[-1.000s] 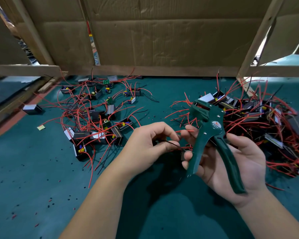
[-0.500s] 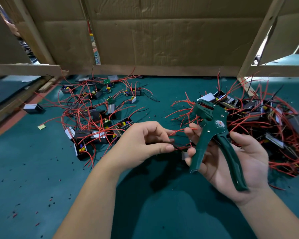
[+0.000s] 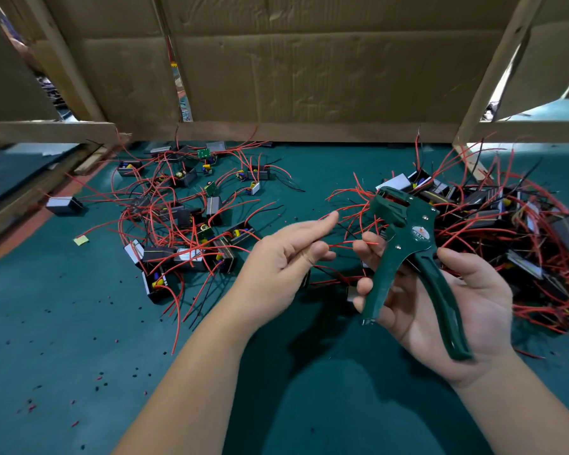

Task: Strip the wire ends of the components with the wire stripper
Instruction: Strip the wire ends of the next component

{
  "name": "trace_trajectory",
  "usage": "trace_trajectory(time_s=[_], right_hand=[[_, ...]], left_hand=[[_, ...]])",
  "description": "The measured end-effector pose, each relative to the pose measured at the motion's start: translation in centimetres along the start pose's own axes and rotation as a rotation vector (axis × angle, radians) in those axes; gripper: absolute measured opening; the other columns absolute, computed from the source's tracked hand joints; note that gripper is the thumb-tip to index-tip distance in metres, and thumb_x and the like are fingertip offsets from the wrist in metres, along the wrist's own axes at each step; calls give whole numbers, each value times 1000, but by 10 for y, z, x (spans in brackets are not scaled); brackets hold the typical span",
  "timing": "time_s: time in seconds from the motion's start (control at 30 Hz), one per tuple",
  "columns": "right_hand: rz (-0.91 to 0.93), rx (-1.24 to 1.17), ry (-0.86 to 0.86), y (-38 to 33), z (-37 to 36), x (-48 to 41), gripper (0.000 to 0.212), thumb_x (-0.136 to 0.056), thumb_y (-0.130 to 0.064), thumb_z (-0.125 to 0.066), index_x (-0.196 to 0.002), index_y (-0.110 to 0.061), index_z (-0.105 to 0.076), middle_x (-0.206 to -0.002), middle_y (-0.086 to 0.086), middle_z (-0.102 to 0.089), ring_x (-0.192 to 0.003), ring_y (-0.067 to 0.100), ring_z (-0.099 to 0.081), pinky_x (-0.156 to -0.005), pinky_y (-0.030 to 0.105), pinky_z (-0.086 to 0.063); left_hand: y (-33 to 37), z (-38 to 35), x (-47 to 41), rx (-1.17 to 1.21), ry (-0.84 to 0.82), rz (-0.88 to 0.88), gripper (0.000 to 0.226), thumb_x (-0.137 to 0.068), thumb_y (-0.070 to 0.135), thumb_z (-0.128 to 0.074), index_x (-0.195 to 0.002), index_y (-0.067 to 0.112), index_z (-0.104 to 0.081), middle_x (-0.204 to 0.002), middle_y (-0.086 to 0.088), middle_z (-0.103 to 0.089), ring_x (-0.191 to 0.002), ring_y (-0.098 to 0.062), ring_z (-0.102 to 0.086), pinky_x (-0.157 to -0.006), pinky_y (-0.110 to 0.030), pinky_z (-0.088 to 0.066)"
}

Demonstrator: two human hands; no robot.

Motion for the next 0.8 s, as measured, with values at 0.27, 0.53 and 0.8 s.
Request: trace_trajectory(time_s=[0.27,0.53,0.8], right_hand=[[-9,3,-31,2,-2,-1,66,-60,-32,-73,-116,3,-66,-120,21,-64,-77,37,-68,-69,48,-58],[-3,22,-2,2,-2,-1,71,-53,-32,-77,-114,2,-67,-119,20,-64,-75,36,-68,-66,46,-58],[-20,26,-17,3,-2,-1,76,-51,-31,-83,-117,3,-65,-120,20,-63,-76,36,-68,-68,47,-58]], left_hand=[[-5,0,-1,-189,84,-69,33,-92,3,-58,-119,23,-63,-105,6,-56,-101,-8,-58,-89,-18,-44],[-3,3,3,-346,-34,-135,38,-70,-6,-61,-99,20,-62,-120,6,-61,-117,3,-50,-100,-11,-32],[-9,-1,1,-304,110,-112,23,-79,22,-75,-90,30,-57,-95,12,-72,-92,2,-66,-86,-24,-51]])
Point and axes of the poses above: each hand's wrist, its own x-axis away from the middle knuckle, its own z-axis out of the back of the hand, y = z × x, the point moved 2 cm from there along -x, towards the middle knuckle
